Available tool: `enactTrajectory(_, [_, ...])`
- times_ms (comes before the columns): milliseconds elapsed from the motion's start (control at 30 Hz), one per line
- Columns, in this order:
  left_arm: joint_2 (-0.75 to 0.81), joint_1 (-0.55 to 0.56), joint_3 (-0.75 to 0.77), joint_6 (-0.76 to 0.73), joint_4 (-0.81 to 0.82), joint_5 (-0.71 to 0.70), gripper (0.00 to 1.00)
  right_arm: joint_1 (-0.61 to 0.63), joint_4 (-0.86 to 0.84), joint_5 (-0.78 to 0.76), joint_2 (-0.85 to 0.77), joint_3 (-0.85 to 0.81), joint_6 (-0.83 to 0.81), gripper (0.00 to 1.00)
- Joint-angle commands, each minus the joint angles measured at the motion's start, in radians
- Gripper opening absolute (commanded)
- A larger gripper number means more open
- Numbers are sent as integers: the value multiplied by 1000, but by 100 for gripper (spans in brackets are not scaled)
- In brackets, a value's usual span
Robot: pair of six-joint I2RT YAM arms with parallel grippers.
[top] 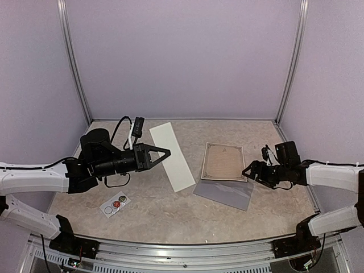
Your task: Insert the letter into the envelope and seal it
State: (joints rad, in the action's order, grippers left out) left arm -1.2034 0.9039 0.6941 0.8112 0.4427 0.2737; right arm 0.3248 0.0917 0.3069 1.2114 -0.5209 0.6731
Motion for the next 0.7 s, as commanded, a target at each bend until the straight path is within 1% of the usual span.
enactTrajectory(0, [28,-18,-16,3,-4,-5,0,-57,-123,120,32,46,-95,85])
enactTrajectory(233, [32,-23,-24,9,-1,-2,0,-60,-121,101,87,49,-192,79])
enactTrajectory(367, [34,-25,-26,11,-1,1,0,-69,-121,75,100,65,-208,77])
enactTrajectory(500, [35,-26,-27,11,-1,3,0,-72,-159,100,120,94,-206,77])
enactTrajectory(567, [34,-27,-27,12,-1,3,0,-73,-174,110,132,105,-209,75])
enactTrajectory(667, [33,-27,-28,14,3,4,0,-72,-203,169,149,119,-217,67])
